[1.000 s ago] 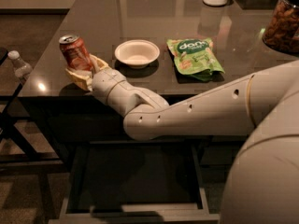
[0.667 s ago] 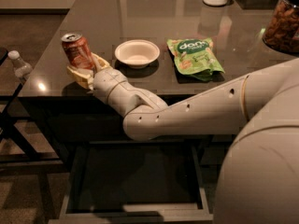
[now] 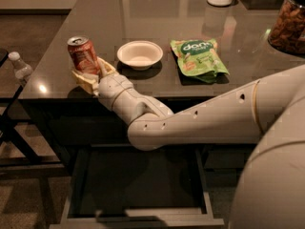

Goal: Pick coke can from middle drawer and place on counter

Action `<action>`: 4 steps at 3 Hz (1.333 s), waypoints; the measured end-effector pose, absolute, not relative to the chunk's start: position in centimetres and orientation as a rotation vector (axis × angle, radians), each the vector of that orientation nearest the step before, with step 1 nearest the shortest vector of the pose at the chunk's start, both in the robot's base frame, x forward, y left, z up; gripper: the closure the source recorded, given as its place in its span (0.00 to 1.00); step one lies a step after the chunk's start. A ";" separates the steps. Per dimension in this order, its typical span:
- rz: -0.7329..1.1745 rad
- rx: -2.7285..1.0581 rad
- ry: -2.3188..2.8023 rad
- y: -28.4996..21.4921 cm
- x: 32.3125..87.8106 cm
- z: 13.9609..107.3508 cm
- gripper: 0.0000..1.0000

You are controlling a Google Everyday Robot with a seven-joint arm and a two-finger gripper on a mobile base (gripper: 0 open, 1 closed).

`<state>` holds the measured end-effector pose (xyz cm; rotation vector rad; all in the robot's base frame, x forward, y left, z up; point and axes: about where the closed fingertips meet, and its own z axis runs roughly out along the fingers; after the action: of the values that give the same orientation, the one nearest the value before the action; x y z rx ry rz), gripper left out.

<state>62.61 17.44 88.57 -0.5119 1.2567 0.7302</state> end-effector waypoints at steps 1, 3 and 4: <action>0.711 -0.498 1.286 16.1 60.8 88.4 1.00; 0.701 -0.481 1.293 15.9 60.5 88.1 1.00; 0.672 -0.477 1.284 15.8 60.9 87.5 1.00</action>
Offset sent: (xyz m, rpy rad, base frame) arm -0.0251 -0.0226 -0.0128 -0.0148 0.0483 -0.0412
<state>60.91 15.78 87.54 -0.4775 1.2841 0.6718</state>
